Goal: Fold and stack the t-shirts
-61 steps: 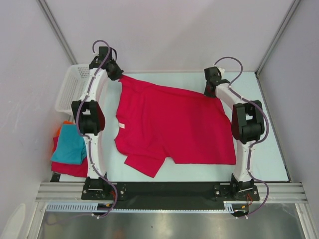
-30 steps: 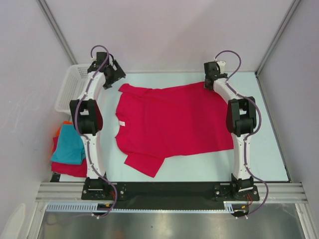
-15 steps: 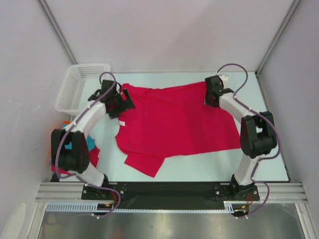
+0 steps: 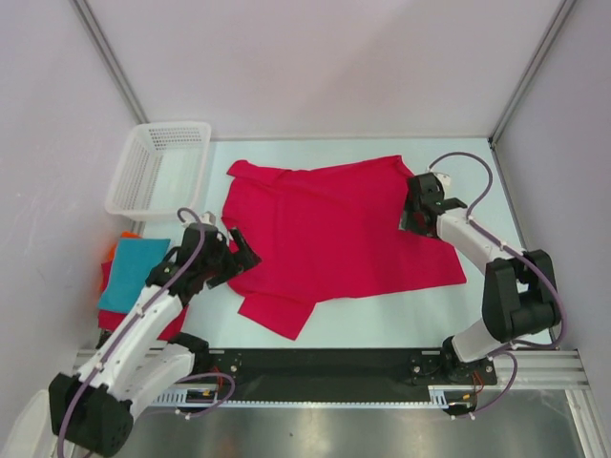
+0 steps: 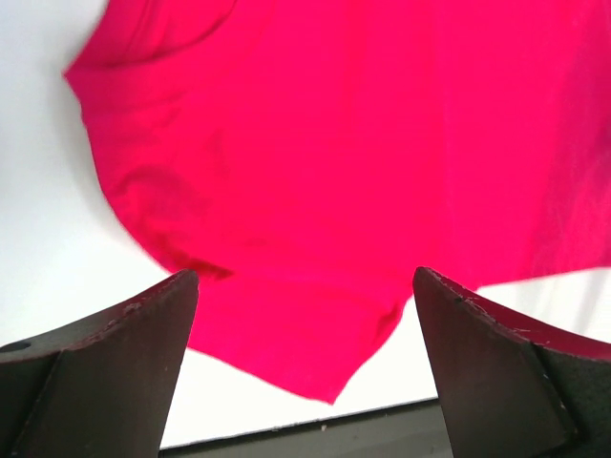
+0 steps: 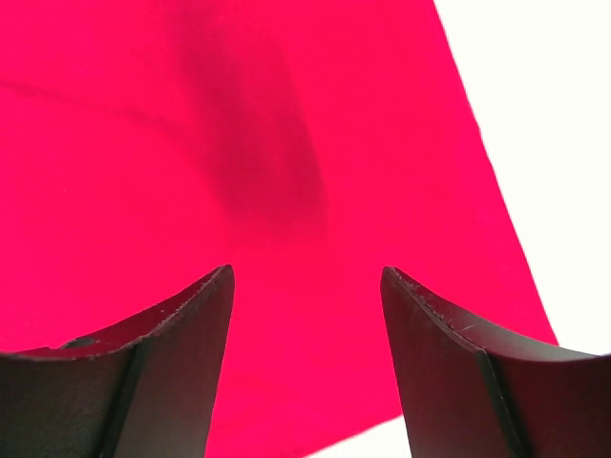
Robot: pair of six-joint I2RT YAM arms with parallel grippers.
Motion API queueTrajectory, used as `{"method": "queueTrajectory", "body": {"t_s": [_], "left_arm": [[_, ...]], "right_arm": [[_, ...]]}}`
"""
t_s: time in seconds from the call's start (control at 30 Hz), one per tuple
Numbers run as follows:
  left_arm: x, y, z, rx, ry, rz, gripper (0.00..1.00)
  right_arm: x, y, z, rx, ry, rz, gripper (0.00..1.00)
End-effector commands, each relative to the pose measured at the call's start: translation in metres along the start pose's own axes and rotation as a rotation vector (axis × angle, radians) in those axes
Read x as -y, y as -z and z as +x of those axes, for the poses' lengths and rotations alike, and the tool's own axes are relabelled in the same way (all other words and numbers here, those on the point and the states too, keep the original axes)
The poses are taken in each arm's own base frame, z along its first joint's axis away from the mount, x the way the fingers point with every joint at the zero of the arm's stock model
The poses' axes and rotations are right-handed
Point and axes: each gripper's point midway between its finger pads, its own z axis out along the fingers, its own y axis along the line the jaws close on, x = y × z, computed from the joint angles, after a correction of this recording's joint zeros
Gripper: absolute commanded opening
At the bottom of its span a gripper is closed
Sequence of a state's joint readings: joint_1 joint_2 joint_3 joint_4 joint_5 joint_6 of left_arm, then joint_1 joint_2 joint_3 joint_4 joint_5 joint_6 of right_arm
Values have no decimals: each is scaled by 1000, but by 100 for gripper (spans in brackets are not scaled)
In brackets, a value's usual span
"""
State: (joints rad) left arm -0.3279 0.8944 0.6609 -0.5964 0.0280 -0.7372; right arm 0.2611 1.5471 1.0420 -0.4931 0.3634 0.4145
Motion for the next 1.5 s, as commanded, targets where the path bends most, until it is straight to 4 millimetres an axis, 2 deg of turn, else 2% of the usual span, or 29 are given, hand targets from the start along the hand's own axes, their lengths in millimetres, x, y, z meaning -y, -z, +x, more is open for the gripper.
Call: {"method": "queueTrajectory", "body": {"t_s": [0.0, 0.13, 0.3, 0.47, 0.57, 0.7, 0.8, 1.03, 1.23, 1.33, 1.4, 1.43, 1.47], "left_arm": [[-14, 8, 18, -1, 53, -19, 100], [-22, 6, 28, -19, 57, -36, 100], [-27, -11, 50, -110, 61, -67, 100], [-1, -10, 54, -127, 43, 2, 100], [7, -16, 61, -151, 4, -8, 99], [0, -28, 84, -205, -18, -40, 100], [-4, -29, 99, -231, -23, -43, 100], [-24, -25, 113, -219, 6, -49, 99], [-34, -23, 121, -227, 16, -65, 87], [-37, -23, 124, -232, 26, -74, 76], [-37, -24, 124, -229, 33, -71, 54], [-36, -24, 124, -229, 39, -68, 34], [-37, -24, 124, -230, 42, -71, 25]], "right_arm": [[10, 14, -4, 20, -39, -29, 68], [25, 18, -4, 21, -66, -9, 69], [30, 29, -14, 47, -102, -26, 69], [17, 38, -35, 74, -130, -81, 68], [9, 39, -35, 66, -132, -95, 68], [6, 41, -32, 62, -126, -100, 68], [11, 44, -31, 66, -117, -89, 68], [18, 56, -40, 97, -106, -91, 68], [12, 59, -42, 94, -115, -117, 68], [11, 63, -43, 100, -116, -123, 68], [12, 66, -45, 108, -114, -126, 68], [13, 68, -46, 112, -110, -125, 68], [14, 70, -48, 115, -111, -125, 68]]}}
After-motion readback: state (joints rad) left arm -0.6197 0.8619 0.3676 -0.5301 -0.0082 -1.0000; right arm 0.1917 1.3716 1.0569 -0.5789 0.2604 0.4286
